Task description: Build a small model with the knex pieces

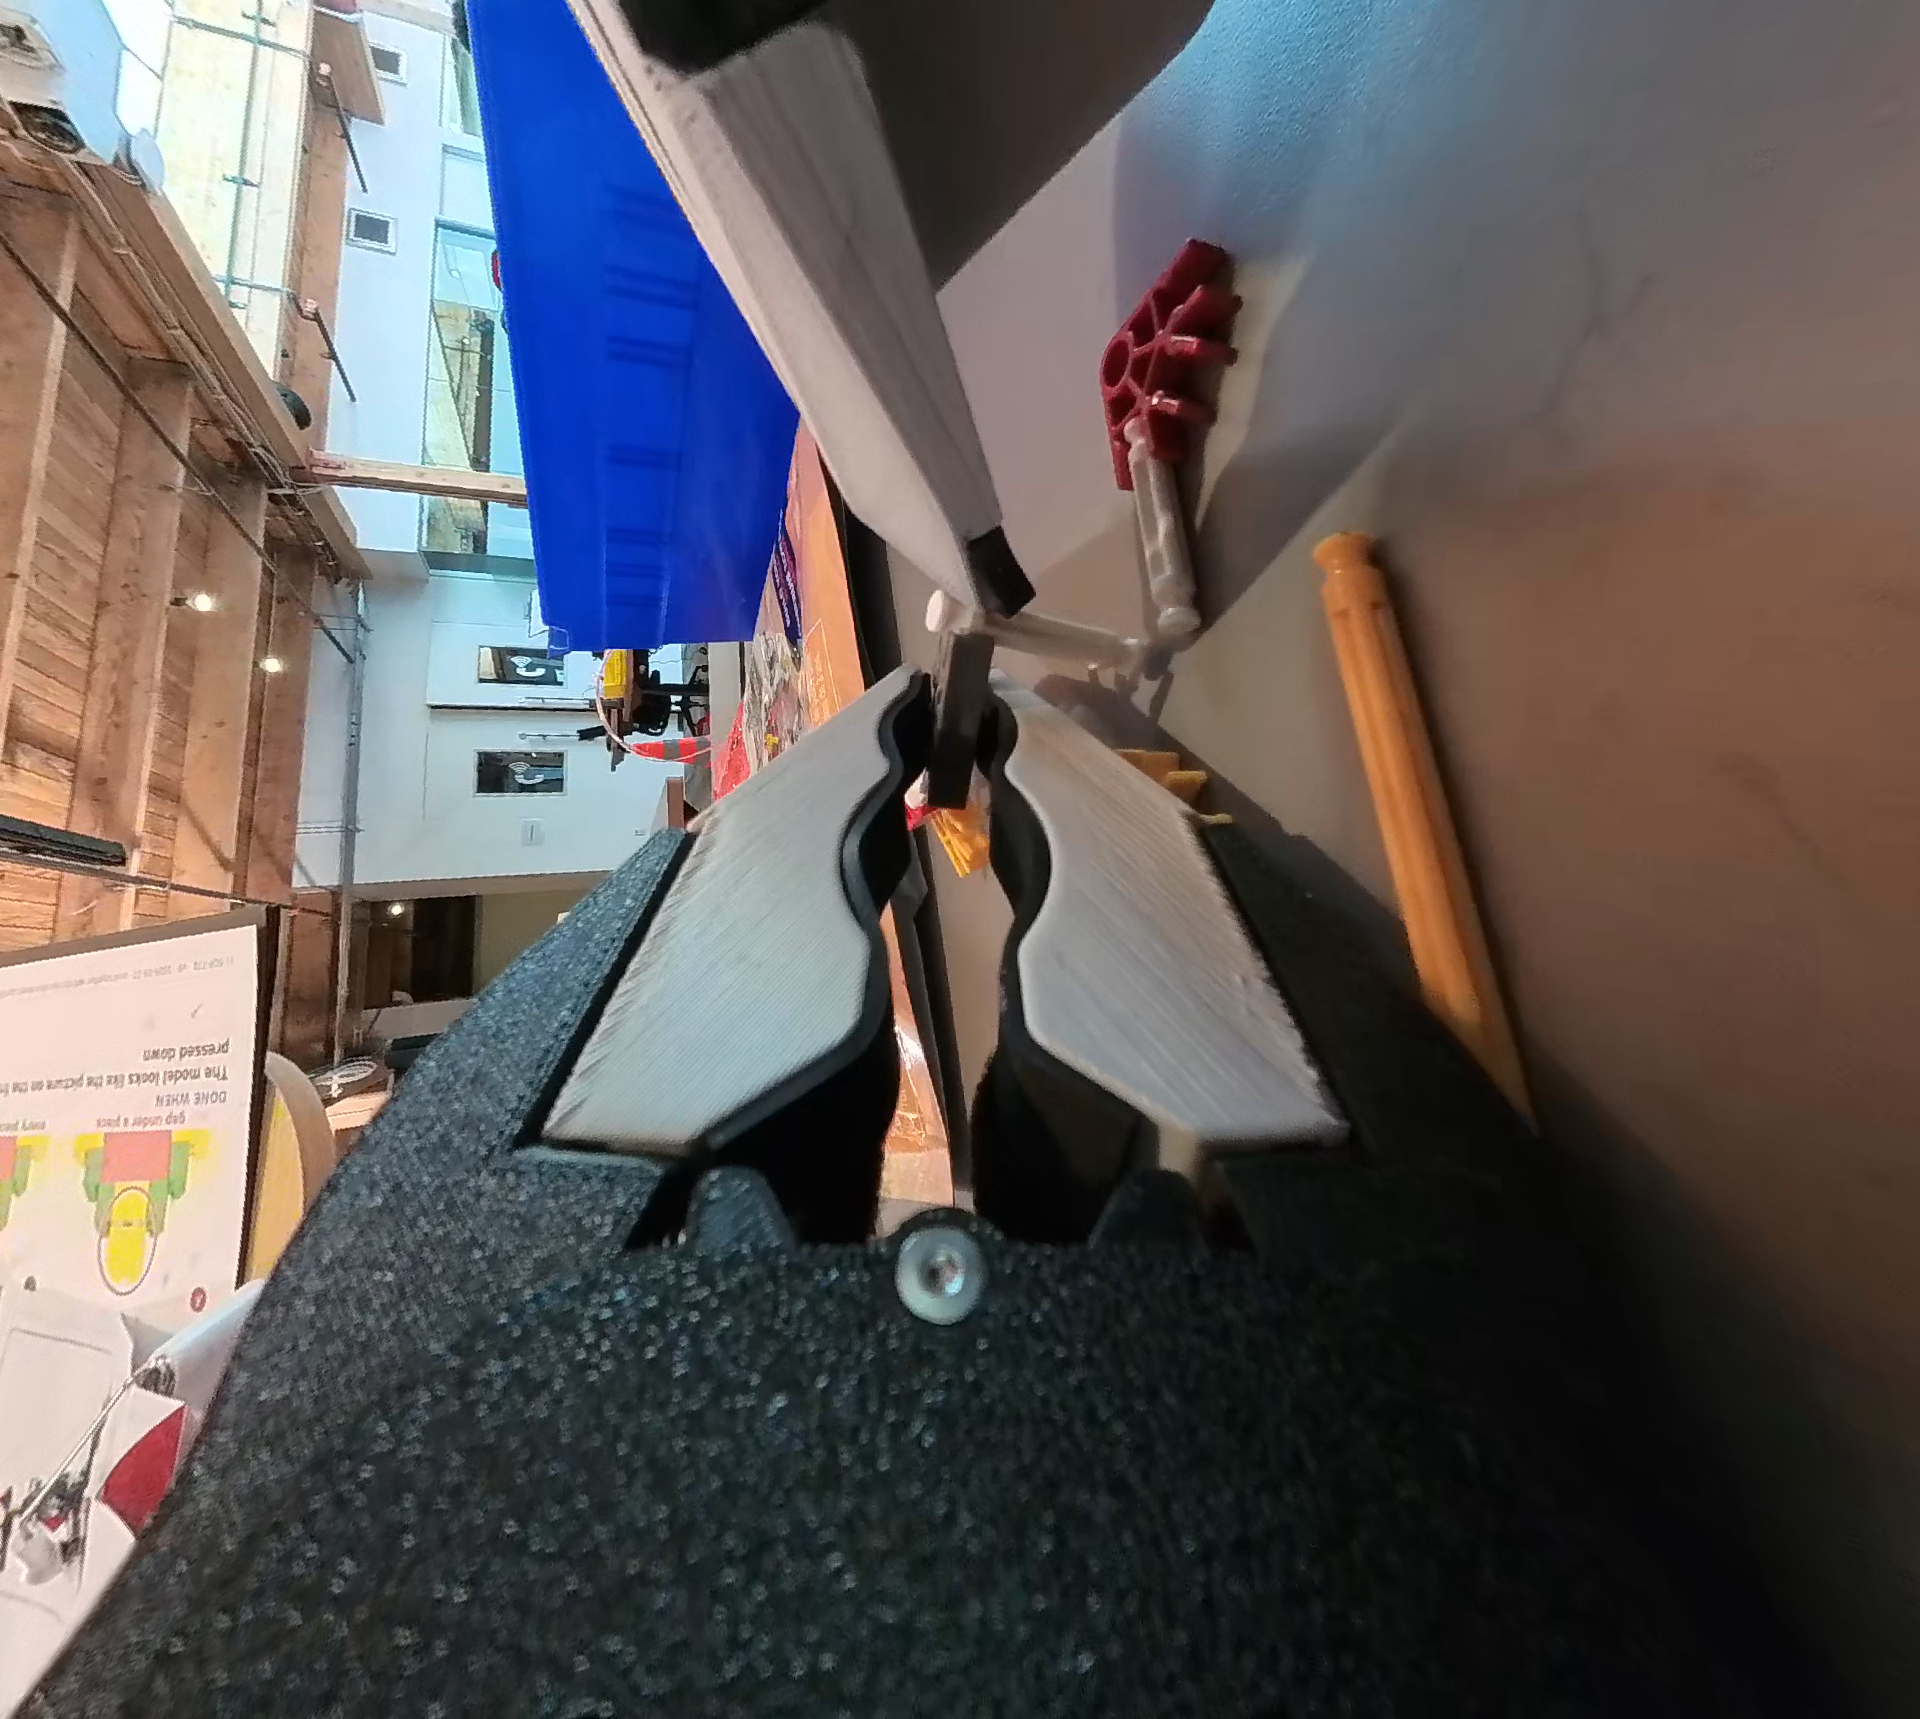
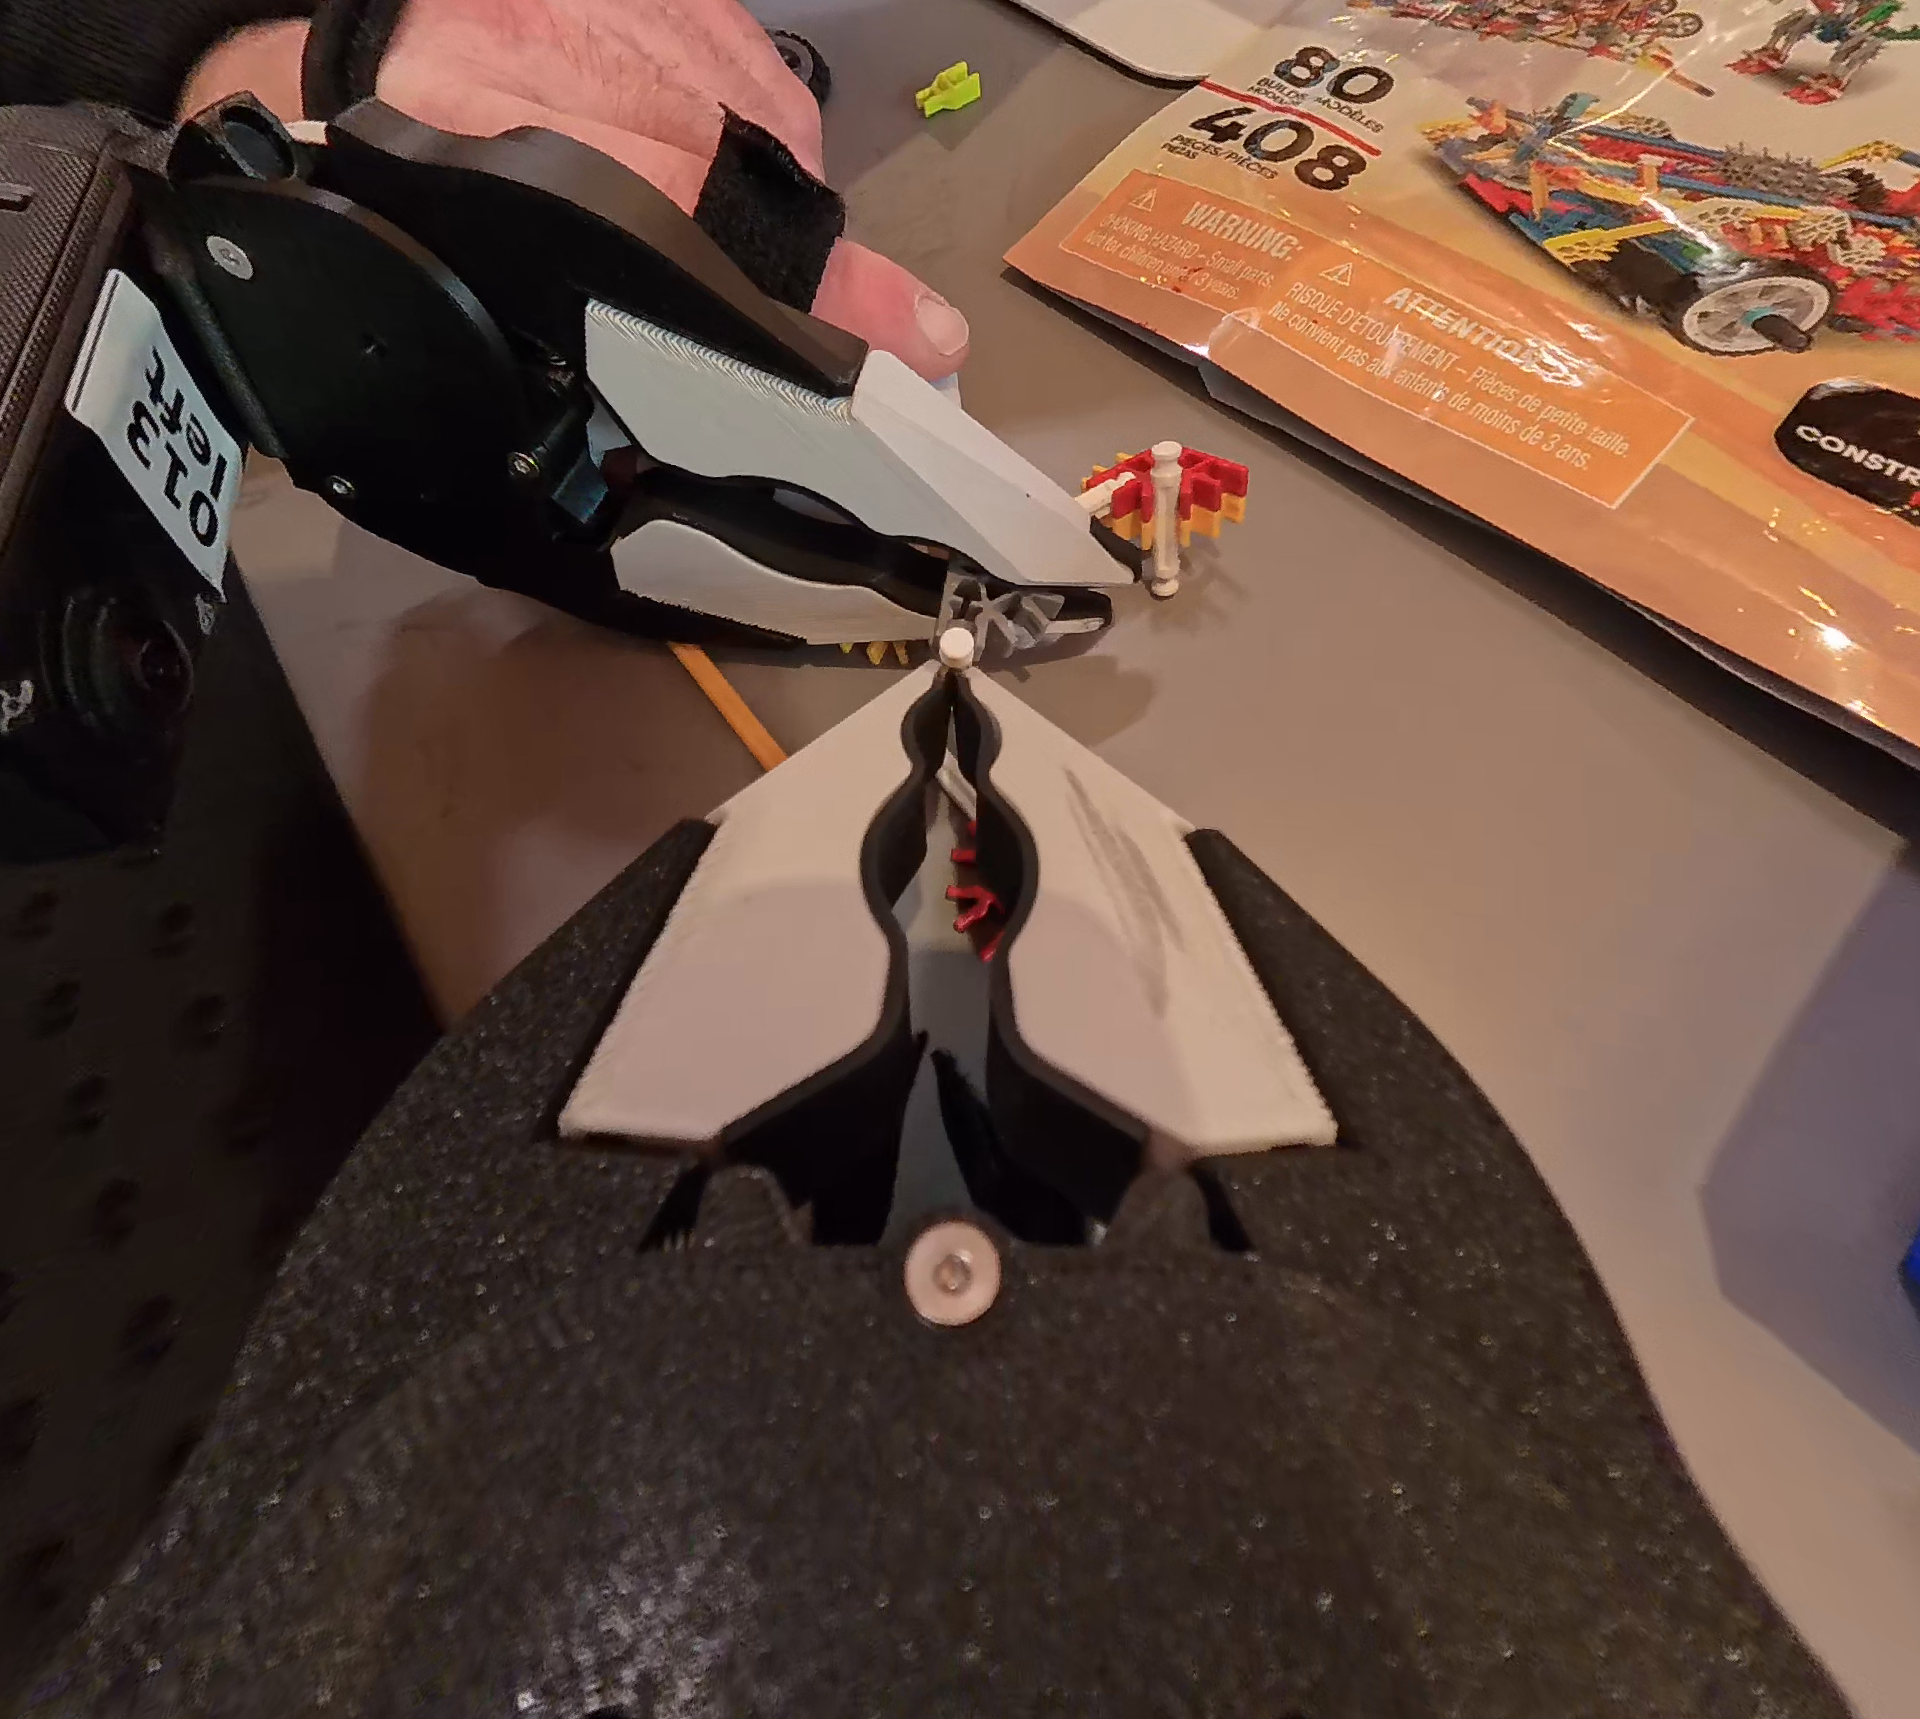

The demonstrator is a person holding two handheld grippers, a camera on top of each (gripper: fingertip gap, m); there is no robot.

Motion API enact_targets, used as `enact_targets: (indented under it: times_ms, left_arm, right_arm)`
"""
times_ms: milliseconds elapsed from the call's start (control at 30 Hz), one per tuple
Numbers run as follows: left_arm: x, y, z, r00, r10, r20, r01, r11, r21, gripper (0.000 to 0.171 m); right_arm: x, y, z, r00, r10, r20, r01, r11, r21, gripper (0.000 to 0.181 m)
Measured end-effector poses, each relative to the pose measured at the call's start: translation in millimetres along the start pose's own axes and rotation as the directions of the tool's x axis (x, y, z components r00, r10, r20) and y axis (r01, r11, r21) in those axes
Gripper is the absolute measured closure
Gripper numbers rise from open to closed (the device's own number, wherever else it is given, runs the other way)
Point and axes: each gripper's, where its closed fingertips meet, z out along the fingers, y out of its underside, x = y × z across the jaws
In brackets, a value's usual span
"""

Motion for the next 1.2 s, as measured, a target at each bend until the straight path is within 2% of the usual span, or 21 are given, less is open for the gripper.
enact_targets:
  times_ms: [800, 967, 1200]
  left_arm:
    - [2.1, -3.8, 0.4, 0.999, -0.039, -0.012, 0.039, 0.999, -0.003, 0.167]
    - [1.5, -4.3, 1.2, 0.998, -0.059, -0.030, 0.060, 0.998, 0.008, 0.165]
    - [1.1, -5.0, 1.8, 0.996, -0.080, -0.040, 0.080, 0.997, 0.015, 0.164]
  right_arm:
    - [-6.4, -8.1, 6.1, 0.999, 0.005, 0.034, -0.005, 1.000, 0.018, 0.181]
    - [-5.5, -5.0, 5.5, 0.999, -0.050, -0.005, 0.050, 0.999, 0.008, 0.181]
    - [-5.8, -5.5, -0.8, 0.999, -0.053, -0.010, 0.053, 0.998, 0.033, 0.179]
